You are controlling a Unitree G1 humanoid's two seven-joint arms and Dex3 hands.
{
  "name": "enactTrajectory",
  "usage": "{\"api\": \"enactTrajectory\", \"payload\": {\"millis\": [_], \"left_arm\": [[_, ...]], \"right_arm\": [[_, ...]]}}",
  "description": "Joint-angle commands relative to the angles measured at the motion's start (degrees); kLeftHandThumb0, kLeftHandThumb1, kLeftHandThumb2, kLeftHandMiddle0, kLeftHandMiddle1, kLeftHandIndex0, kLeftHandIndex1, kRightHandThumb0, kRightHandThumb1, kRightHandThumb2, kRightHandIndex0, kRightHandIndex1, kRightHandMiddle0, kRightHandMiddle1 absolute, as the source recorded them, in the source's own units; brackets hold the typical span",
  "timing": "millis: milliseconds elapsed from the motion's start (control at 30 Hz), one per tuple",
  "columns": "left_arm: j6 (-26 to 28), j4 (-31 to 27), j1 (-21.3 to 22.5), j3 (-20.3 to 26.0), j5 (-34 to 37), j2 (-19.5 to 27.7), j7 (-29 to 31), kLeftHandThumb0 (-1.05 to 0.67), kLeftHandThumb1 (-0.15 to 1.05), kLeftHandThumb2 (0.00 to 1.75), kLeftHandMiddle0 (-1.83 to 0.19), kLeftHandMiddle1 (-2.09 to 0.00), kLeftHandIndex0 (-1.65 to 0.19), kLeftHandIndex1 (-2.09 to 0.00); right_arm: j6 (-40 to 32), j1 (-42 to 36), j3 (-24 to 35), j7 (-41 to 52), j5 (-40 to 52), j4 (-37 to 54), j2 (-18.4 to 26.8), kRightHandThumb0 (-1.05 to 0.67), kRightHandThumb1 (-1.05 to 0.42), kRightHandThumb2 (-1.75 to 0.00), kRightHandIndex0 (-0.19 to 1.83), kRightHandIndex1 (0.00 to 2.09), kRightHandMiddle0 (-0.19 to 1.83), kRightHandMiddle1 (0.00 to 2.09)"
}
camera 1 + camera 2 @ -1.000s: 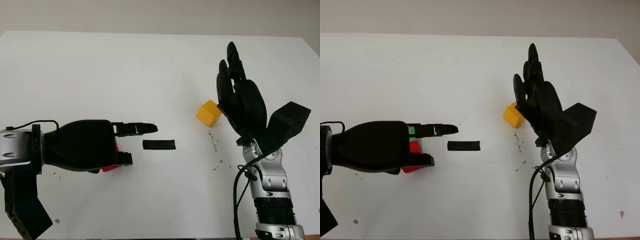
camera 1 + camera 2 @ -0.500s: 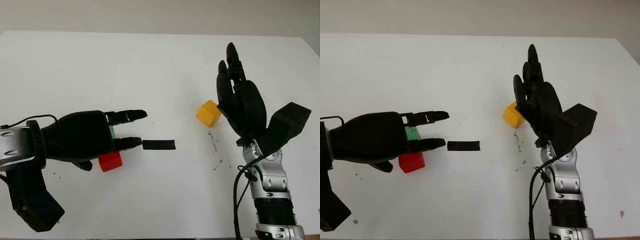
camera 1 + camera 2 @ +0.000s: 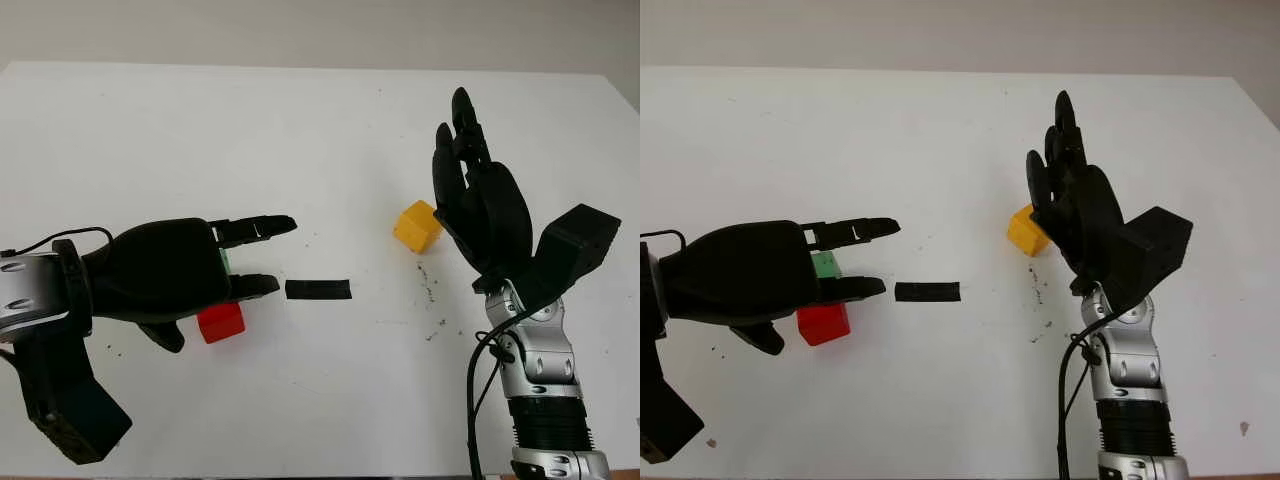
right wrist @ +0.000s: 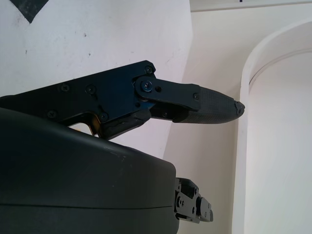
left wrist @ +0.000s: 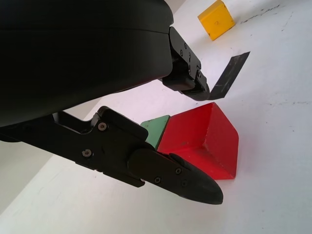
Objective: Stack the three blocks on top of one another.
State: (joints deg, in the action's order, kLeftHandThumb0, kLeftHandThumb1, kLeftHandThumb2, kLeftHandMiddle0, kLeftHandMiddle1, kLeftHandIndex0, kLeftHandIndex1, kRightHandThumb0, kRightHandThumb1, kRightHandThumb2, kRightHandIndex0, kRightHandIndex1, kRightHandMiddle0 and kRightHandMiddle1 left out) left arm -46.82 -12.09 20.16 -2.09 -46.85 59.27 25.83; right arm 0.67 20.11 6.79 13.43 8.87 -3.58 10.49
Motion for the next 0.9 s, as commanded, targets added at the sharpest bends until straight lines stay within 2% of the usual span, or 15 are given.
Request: {"api": "enactTrajectory", "payload": {"millis": [0,100,200,333,433,567,667,767,833,867], "left_arm": [[-0.2,0.0,-0.5,-0.4,0.8,0.7,-0.1,-0.55,0.94,0.06,0.15,-0.05,-0.45,-0.37],[-2.4,1.1,-0.2,-0.2,-1.8,0.6,-3.9,-0.41,0.97,0.06,0.08,-0.06,-0.28,-1.01],[-4.3,1.9,0.5,-0.3,-5.7,0.8,-7.8,-0.36,0.97,0.05,0.01,-0.07,-0.31,-1.24],[-5.5,2.4,1.0,-0.5,-11.3,0.7,-13.5,-0.37,0.97,0.05,-0.06,-0.09,-0.36,-1.31],[-5.2,1.9,1.1,-0.9,-15.3,1.1,-16.2,-0.38,0.98,0.05,-0.11,-0.07,-0.34,-1.45],[-5.0,1.9,1.3,-1.4,-16.7,1.1,-18.0,-0.37,0.97,0.05,-0.17,-0.07,-0.33,-1.66],[-5.5,2.4,1.8,-1.8,-16.3,1.1,-19.0,-0.35,0.96,0.05,-0.21,-0.08,-0.35,-1.74],[-5.1,2.4,1.8,-1.6,-12.4,1.1,-18.0,-0.33,0.95,0.05,-0.23,-0.07,-0.34,-1.81],[-4.3,1.3,2.0,-1.3,-7.4,1.4,-14.9,-0.32,0.94,0.05,-0.23,-0.07,-0.35,-1.76],[-3.7,0.2,2.5,-1.3,-4.2,1.8,-12.4,-0.32,0.93,0.05,-0.23,-0.06,-0.36,-1.65]], "right_arm": [[-0.2,-0.6,0.1,-0.1,0.0,1.8,0.5,-0.75,-1.05,-0.58,-0.19,0.0,-0.19,0.0],[-0.4,-0.7,0.1,-0.1,0.1,2.1,0.5,-0.74,-1.05,-0.59,-0.19,0.0,-0.19,0.0],[-0.2,-0.8,0.1,0.1,0.1,2.0,0.6,-0.74,-1.05,-0.6,-0.19,0.0,-0.19,0.0],[0.0,-0.9,0.2,0.4,0.4,1.9,0.5,-0.73,-1.05,-0.61,-0.19,0.0,-0.19,0.0],[-0.1,-1.0,0.3,0.8,0.7,2.1,0.6,-0.72,-1.05,-0.61,-0.19,0.0,-0.19,0.0],[0.5,-1.0,0.4,1.4,0.7,1.9,0.9,-0.73,-1.05,-0.61,-0.19,0.0,-0.19,0.0],[0.4,-1.0,0.4,1.4,0.7,1.9,0.8,-0.74,-1.05,-0.6,-0.19,0.0,-0.19,0.0],[0.3,-1.0,0.5,1.2,1.0,1.9,0.4,-0.73,-1.05,-0.59,-0.19,0.0,-0.19,0.0],[0.2,-1.0,0.3,1.0,1.0,2.0,0.3,-0.74,-1.05,-0.58,-0.19,0.0,-0.19,0.0],[0.3,-1.0,0.3,0.9,1.0,1.9,0.2,-0.74,-1.05,-0.58,-0.19,0.0,-0.19,0.0]]}}
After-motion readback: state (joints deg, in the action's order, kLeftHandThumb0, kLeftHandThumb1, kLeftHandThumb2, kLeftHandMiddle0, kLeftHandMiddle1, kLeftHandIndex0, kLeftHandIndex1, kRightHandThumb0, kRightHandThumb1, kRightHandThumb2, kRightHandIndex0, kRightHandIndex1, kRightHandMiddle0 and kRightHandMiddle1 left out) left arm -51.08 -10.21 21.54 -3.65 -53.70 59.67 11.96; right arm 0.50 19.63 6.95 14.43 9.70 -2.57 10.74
